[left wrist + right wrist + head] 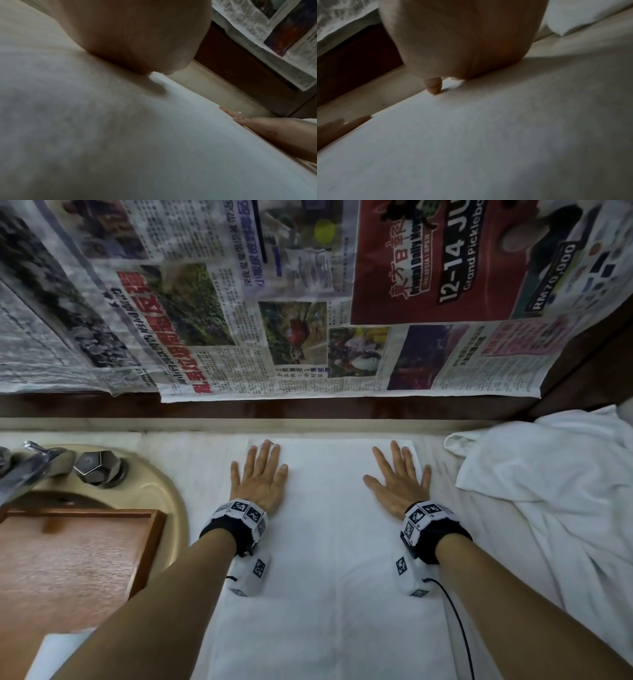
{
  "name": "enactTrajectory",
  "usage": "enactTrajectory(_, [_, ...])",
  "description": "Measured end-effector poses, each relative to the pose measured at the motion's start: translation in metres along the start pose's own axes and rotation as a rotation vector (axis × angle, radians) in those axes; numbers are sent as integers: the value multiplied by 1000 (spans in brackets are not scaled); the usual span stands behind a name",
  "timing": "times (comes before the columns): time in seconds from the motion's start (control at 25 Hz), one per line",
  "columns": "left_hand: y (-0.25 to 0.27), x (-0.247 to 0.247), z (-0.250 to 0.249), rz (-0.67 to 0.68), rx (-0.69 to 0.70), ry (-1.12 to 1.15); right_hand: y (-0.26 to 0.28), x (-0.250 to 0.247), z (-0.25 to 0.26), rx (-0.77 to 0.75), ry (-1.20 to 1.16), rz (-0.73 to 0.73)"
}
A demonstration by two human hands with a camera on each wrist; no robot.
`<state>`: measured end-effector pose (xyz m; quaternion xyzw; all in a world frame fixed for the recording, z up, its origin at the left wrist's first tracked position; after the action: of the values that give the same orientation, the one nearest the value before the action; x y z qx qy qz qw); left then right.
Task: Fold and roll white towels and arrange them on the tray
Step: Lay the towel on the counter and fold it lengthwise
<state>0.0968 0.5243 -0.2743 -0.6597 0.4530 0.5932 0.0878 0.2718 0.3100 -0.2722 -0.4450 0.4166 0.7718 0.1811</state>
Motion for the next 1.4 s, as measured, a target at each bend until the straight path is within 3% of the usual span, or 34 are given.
enactTrajectory(0.2, [0,-3,19,4,-109,-39,-4,-6,-19,55,12,11])
enactTrajectory(0.36, [10,-18,7,-36,-115,-64,10,-15,-6,31,-19,21])
enactTrajectory(0.44, [38,-19,-17,-110,-42,20,42,-6,20,-101,-20,-47])
enactTrajectory(0.56, [112,24,-67,15,141,205,124,49,65,-281,-48,10])
enactTrajectory(0.68, [168,75,-61,79,208,73,176,103,62,-349,108,86])
enactTrajectory(0.8, [164,74,3,-14,75,-31,160,96,2,-157,117,34])
enactTrajectory(0.88, [159,59,45,-4,-94,-32,148,78,-45,70,64,43])
enactTrajectory(0.96, [172,49,56,13,-169,-2,159,66,-59,153,35,22])
enactTrajectory(1.04, [201,54,26,22,-52,15,189,78,-27,8,45,13])
enactTrajectory(1.12, [247,86,-22,101,158,59,240,120,29,-231,67,58])
enactTrajectory(1.2, [286,121,-46,152,304,-4,279,160,63,-363,141,86])
enactTrajectory(1.28, [284,129,-21,87,255,-105,276,166,48,-269,159,62])
enactTrajectory(1.4, [275,110,43,24,-31,-59,273,150,-8,42,82,21])
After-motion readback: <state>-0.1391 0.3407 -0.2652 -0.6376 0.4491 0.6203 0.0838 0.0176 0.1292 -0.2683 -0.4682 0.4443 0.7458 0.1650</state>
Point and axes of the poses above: each hand's wrist, its own y-axis away from the middle knuckle, its own x-axis out of the palm, z = x × y, the point moved 9 cm from there along -y, towards the middle knuckle, and after that the axes turned 1 degree about -x, right-handed, at the moved point
